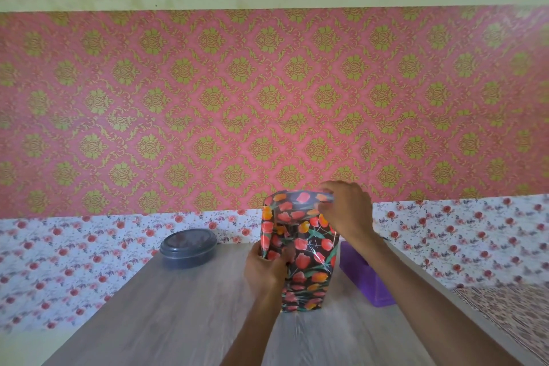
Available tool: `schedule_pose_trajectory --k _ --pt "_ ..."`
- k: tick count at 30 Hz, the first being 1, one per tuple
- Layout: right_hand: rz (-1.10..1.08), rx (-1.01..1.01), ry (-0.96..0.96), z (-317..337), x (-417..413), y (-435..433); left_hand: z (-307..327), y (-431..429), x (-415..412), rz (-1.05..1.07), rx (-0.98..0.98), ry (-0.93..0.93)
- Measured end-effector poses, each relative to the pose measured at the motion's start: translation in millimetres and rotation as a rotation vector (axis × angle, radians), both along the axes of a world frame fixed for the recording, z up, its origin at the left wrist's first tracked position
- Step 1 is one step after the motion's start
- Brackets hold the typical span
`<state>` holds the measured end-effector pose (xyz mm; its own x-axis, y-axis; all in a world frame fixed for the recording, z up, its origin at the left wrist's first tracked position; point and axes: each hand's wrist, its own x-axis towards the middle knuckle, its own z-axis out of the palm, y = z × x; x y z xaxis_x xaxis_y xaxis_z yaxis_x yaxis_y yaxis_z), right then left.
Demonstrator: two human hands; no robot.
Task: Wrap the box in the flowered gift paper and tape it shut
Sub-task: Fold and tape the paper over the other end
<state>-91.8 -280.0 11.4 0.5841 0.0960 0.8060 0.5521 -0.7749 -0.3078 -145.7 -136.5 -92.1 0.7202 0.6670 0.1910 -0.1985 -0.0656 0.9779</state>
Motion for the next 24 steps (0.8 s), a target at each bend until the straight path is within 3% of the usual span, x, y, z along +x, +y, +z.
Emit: schedule_pose_trajectory --k 4,12,17,21,24 --pt "-0.019 -0.207 -0.09 20 4 12 1 2 0 -0.012 -0.026 -0.017" --pt "-0.047 -0.15 -0.09 13 -8 15 1 3 0 -0.018 -0.015 -0.015" --pt "-0.007 0.292 -0.181 -33 -41 11 -2 2 2 0.006 -0.038 0.003" --pt "0.129 0.681 0.238 -82 -41 18 -5 2 0 0.011 -0.132 -0.018" --pt "0.144 0.812 0.437 -95 -26 22 -10 3 -2 0.0 -0.175 -0.036"
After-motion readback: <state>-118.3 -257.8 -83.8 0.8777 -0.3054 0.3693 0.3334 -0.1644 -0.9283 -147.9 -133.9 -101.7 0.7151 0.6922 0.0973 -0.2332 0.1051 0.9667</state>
